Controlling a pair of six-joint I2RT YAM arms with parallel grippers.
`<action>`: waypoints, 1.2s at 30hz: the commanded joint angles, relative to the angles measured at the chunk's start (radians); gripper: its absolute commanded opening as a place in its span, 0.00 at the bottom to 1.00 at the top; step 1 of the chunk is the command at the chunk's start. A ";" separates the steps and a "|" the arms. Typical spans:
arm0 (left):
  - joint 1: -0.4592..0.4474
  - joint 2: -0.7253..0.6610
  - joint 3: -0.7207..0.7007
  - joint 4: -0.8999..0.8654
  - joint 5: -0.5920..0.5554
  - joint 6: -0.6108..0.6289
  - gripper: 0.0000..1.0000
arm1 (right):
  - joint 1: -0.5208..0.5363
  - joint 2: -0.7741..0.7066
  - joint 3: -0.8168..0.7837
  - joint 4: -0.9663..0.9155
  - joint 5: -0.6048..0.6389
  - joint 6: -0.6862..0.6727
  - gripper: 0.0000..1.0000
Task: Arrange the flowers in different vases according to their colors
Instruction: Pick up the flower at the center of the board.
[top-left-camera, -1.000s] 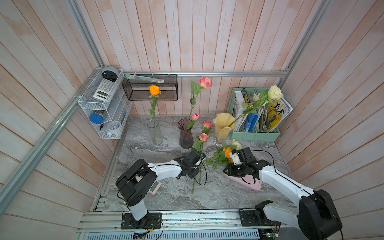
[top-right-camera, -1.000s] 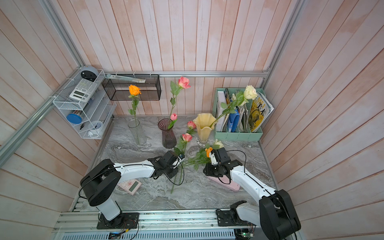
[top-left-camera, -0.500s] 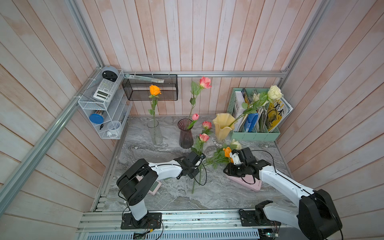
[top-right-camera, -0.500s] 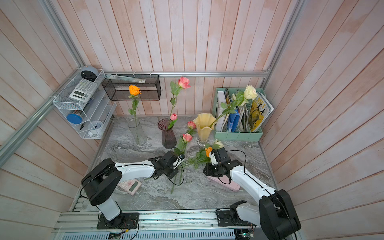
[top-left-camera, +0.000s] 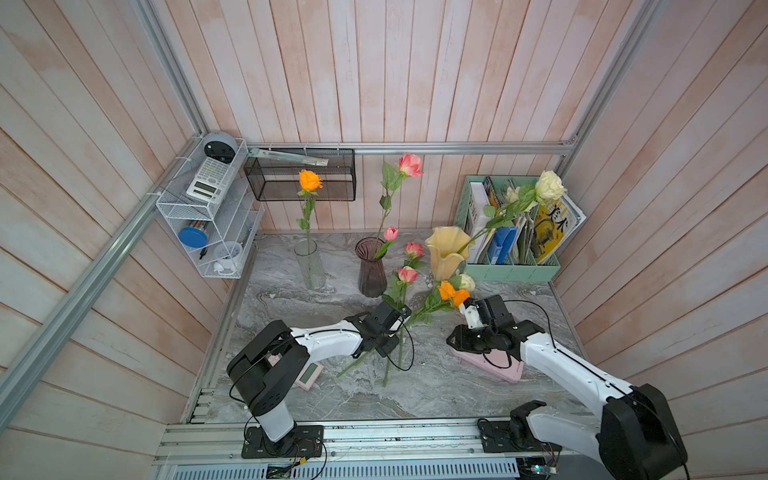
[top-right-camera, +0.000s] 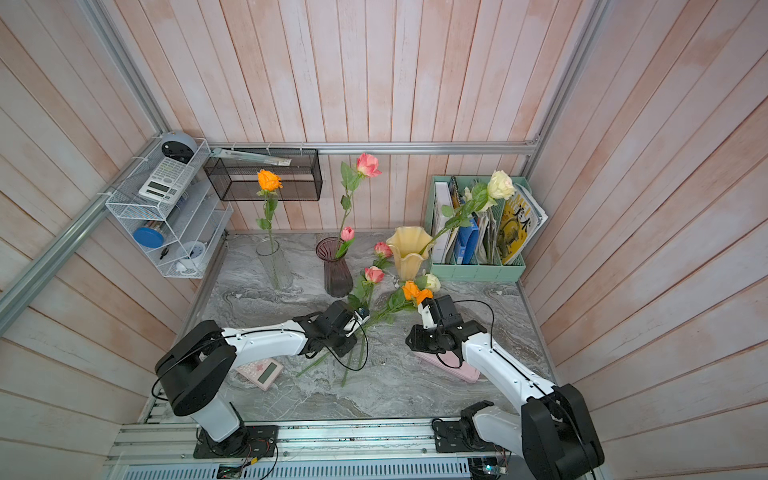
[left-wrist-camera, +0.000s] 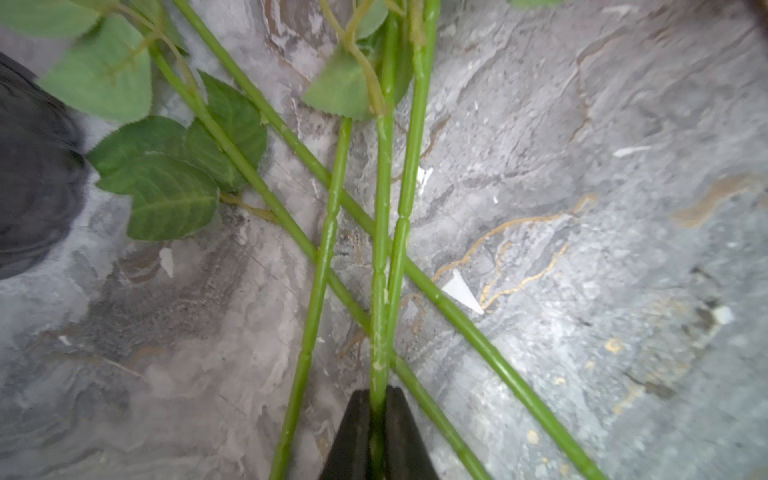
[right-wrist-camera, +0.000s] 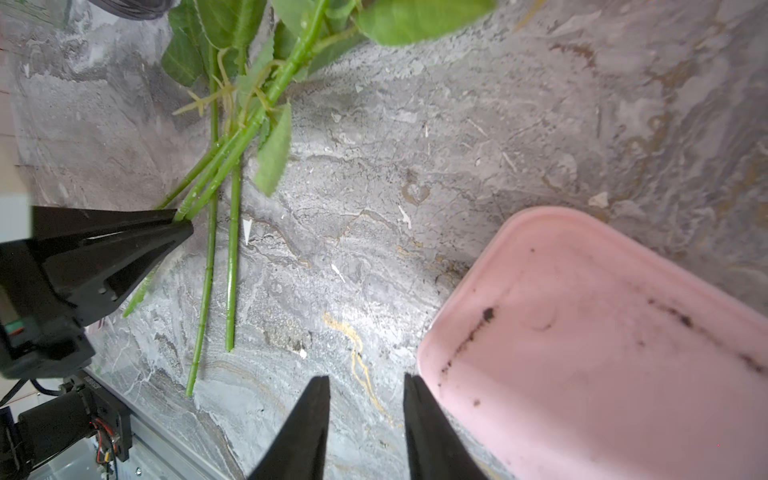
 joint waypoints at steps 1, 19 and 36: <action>-0.004 -0.063 0.006 -0.002 0.007 -0.007 0.11 | -0.005 -0.012 -0.003 -0.008 -0.014 -0.011 0.36; -0.006 -0.234 -0.071 0.020 0.052 0.005 0.11 | -0.005 -0.021 -0.035 0.092 -0.103 0.019 0.37; -0.005 -0.419 -0.086 0.096 0.230 -0.103 0.10 | 0.204 -0.119 -0.176 0.812 -0.163 0.169 0.44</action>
